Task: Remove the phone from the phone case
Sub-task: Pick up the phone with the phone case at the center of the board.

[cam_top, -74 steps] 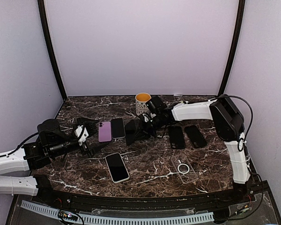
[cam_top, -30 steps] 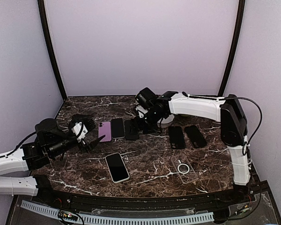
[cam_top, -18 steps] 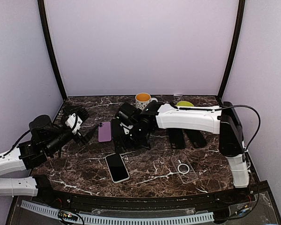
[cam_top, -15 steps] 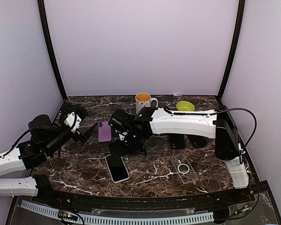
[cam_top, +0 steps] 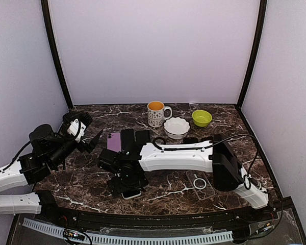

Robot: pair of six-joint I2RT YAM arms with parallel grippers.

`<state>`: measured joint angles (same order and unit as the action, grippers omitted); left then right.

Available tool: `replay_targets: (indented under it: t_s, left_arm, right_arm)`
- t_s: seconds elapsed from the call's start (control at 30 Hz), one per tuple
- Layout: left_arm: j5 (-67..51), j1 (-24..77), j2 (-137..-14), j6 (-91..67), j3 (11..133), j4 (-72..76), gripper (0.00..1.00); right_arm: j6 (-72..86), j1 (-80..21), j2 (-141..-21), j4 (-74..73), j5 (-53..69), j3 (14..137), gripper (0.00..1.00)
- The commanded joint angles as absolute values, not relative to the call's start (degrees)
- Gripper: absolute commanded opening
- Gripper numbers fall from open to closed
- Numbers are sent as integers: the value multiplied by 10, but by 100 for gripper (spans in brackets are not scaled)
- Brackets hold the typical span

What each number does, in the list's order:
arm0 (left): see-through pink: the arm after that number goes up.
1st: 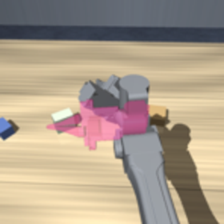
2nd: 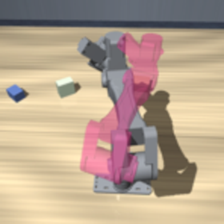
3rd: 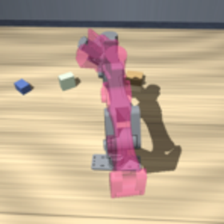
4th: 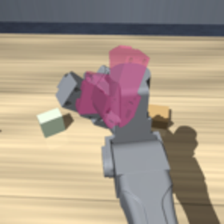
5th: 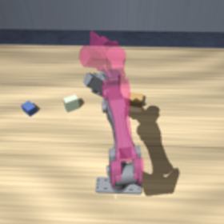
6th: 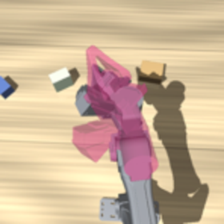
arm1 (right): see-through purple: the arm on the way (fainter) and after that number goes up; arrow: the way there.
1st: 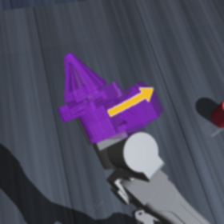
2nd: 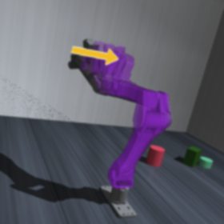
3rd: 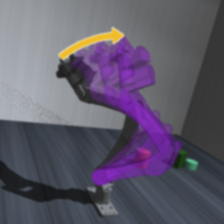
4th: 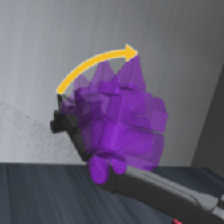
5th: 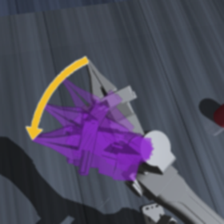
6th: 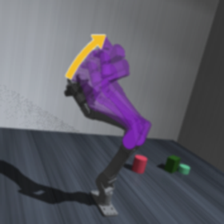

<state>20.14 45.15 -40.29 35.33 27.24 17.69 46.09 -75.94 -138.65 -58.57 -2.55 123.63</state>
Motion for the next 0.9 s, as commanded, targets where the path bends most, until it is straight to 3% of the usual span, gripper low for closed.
replay_targets:
  t_s: [0.0, 0.23, 0.47, 0.87]
  left_arm:
    - [207, 447, -397, 345, 280, 197, 99]
    - [209, 448, -397, 349, 278, 200, 99]
    - [209, 447, -397, 351, 276, 202, 99]
    - [209, 447, -404, 352, 273, 205, 99]
  right_arm:
    - [483, -779, -1421, -639, -84, 1285, 98]
    - [483, -789, -1441, -661, -137, 1298, 99]
    - [486, -789, -1385, -617, -175, 1261, 99]
    - [473, -787, -1392, -548, -125, 1226, 98]
